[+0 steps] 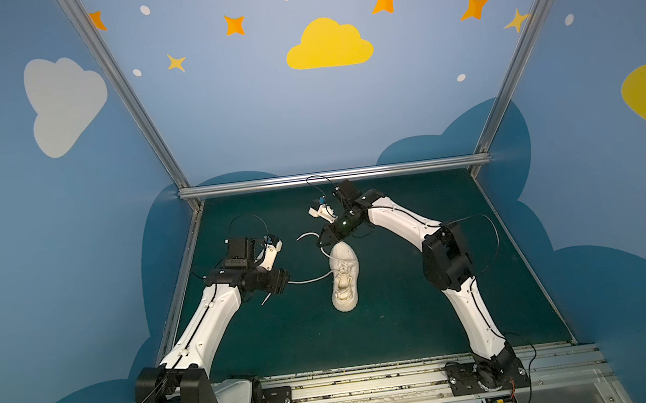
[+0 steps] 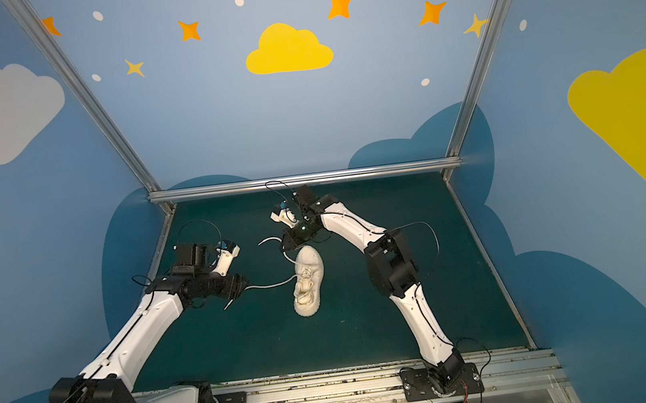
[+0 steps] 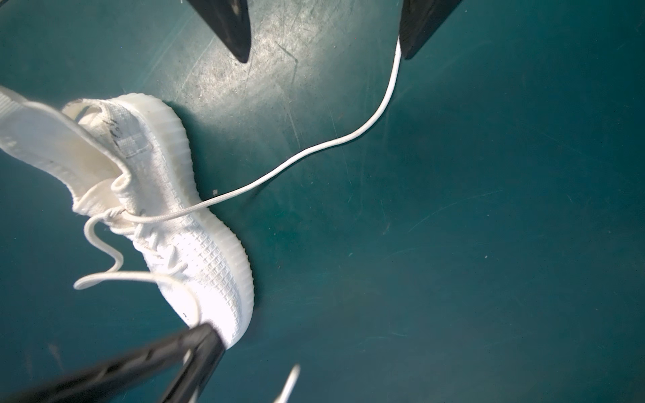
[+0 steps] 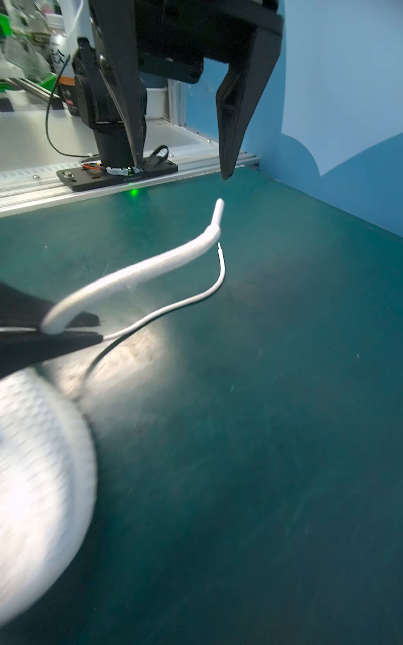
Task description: Tie the shoes
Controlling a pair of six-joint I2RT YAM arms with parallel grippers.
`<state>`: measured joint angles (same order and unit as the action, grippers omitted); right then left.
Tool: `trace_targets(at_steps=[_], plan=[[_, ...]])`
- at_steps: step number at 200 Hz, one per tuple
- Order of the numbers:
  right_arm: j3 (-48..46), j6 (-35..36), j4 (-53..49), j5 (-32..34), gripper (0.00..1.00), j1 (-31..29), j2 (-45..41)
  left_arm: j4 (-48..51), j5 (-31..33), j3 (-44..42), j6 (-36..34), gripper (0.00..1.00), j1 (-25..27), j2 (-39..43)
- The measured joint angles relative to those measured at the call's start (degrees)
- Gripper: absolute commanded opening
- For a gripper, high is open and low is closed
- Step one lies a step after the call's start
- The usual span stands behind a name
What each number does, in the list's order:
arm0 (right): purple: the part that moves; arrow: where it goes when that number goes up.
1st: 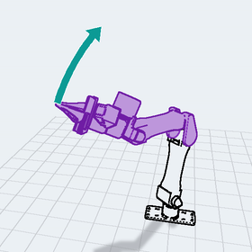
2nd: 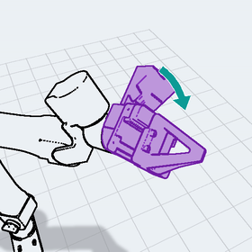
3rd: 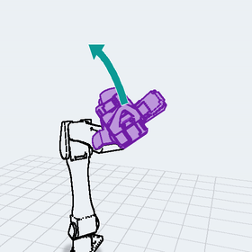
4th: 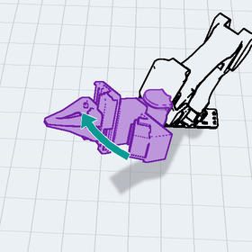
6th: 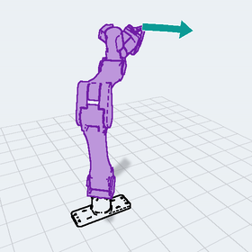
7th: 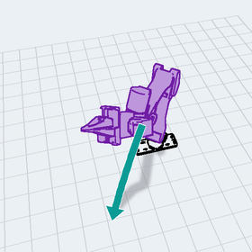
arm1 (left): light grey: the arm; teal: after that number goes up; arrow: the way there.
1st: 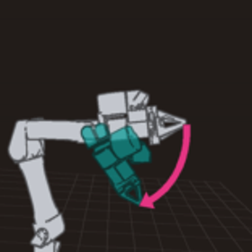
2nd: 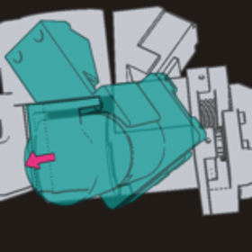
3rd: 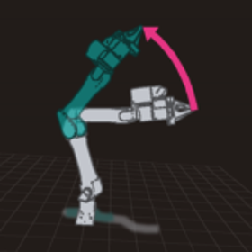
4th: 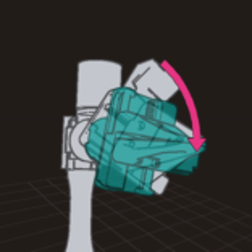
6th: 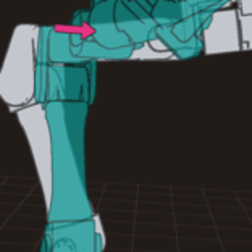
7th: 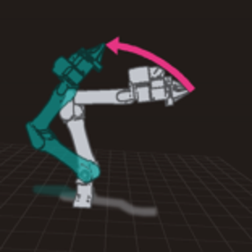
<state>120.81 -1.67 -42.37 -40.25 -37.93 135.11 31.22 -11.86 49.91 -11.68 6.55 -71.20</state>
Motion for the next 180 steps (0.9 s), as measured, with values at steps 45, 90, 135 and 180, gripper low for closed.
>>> trace_targets(at_steps=[45, 90, 135, 180], plan=[[0.04, -0.04, 0.15, -1.46, 0.0, -1.73, 2.45, -0.02, 0.02, 0.0, 0.59, 0.68, 0.0, 0.81], [0.13, -1.64, 1.29, -1.29, 0.15, -1.88, 3.06, -0.04, 0.02, -0.02, 0.94, 0.69, 0.0, 0.92], [0.59, -2.4, 1.01, -0.48, 0.45, -1.88, 3.8, -0.39, 0.07, -1.36, 1.51, 0.72, 0.0, 1.68], [1.77, -1.77, -0.42, 0.35, 0.66, -1.79, 3.78, -1.68, -0.59, -1.92, 3.06, 0.75, 0.0, 2.1]])
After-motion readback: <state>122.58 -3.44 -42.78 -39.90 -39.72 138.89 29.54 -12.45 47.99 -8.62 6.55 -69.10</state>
